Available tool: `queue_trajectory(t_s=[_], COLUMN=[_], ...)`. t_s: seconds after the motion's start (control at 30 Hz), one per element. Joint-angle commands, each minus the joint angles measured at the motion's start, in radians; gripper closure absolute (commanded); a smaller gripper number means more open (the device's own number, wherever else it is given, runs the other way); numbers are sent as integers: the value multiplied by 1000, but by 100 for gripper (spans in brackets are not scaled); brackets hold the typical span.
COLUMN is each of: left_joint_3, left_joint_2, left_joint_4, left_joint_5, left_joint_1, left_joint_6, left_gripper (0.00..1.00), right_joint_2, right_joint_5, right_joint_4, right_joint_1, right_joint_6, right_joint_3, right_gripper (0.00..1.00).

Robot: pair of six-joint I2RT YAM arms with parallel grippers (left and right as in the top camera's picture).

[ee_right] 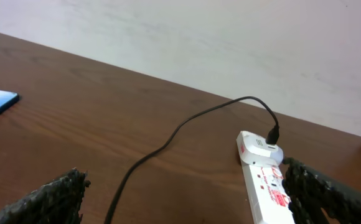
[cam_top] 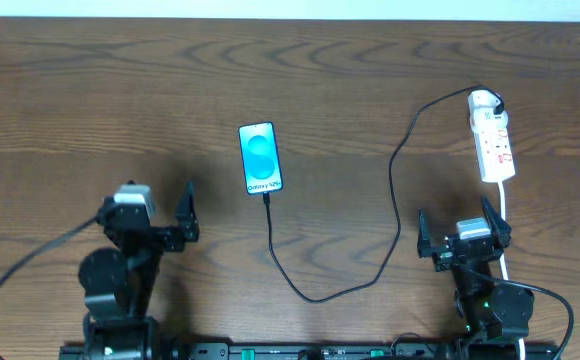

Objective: Plug charger to phone and switch on socket

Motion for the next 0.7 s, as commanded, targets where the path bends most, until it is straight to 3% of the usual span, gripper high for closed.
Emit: queue_trajectory(t_s=[0.0,0.37,0.67], left_joint_3=[-66,-252,-259], left_joint_2=[-86,-294,-339], left_joint_4=[16,72,-31], left_joint_5=[-49,-78,-77], left_joint_1=[-1,-3,-12], left_joint_6=[22,21,21], left_gripper=[5,5,5], right_joint_2=[-6,-6,-6], right_joint_5=[0,0,0], right_joint_4=[0,0,0], right_joint_1=[6,6,6], right_joint_6=[10,10,10], right_joint_3=[-4,-4,-4], right_gripper=[1,1,1])
